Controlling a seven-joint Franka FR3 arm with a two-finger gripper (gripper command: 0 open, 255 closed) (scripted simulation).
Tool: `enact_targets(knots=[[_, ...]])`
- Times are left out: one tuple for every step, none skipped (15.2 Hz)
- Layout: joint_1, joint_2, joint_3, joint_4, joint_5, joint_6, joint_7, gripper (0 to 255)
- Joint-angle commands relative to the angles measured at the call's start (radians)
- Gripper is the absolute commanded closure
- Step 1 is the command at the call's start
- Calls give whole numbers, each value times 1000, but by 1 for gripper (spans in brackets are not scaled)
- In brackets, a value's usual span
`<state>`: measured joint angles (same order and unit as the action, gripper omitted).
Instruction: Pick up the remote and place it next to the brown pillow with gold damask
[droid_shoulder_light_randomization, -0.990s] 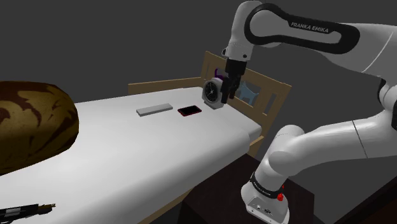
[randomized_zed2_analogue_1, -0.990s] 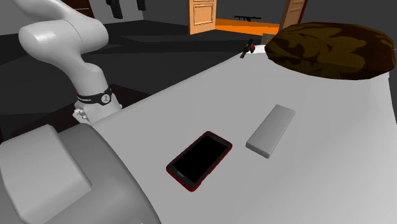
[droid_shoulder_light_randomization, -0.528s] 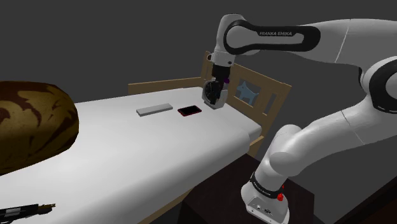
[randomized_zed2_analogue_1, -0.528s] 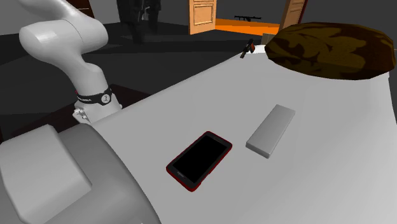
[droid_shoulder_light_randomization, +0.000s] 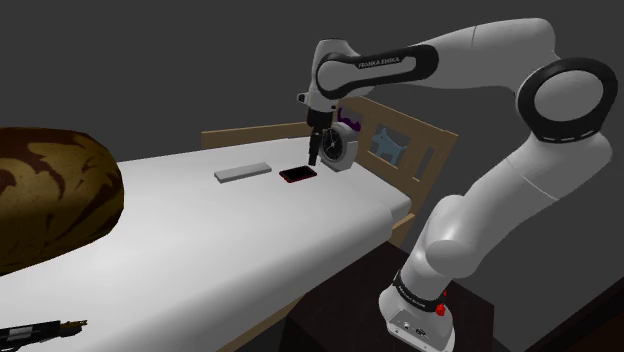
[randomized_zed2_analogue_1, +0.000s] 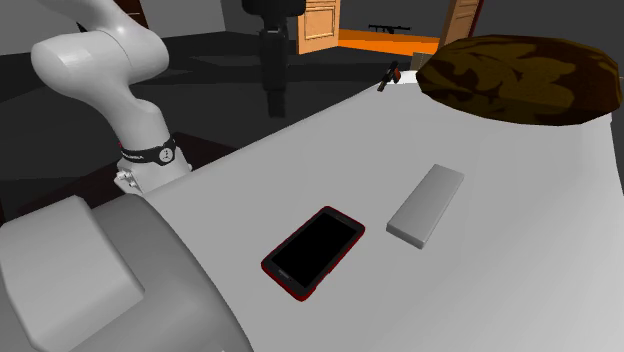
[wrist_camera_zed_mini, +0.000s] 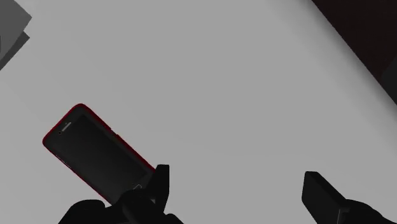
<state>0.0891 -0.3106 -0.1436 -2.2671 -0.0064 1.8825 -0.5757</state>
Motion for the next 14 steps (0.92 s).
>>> enact_targets(knots=[[11, 88, -10, 52, 2, 45, -65, 0], [16, 125, -13, 74, 4, 63, -95, 0], [21, 162, -15, 98, 7, 80, -125, 0], [24, 199, -16, 123, 10, 96, -154, 0], [28, 235, -17, 149, 13, 110, -183, 0], [31, 272, -16, 176, 17, 124, -211, 0], [33, 309, -15, 204, 21, 136, -239, 0], [36, 345, -13, 233, 25, 148, -266, 0], [38, 381, -10, 263, 29, 158, -293, 0], [39, 417, -6, 294, 32, 167, -319, 0], [40, 453, -2, 326, 36, 175, -344, 0], [41, 489, 3, 359, 39, 182, -369, 0], [42, 524, 8, 393, 41, 189, -393, 0], [42, 559, 14, 428, 43, 194, -416, 0]])
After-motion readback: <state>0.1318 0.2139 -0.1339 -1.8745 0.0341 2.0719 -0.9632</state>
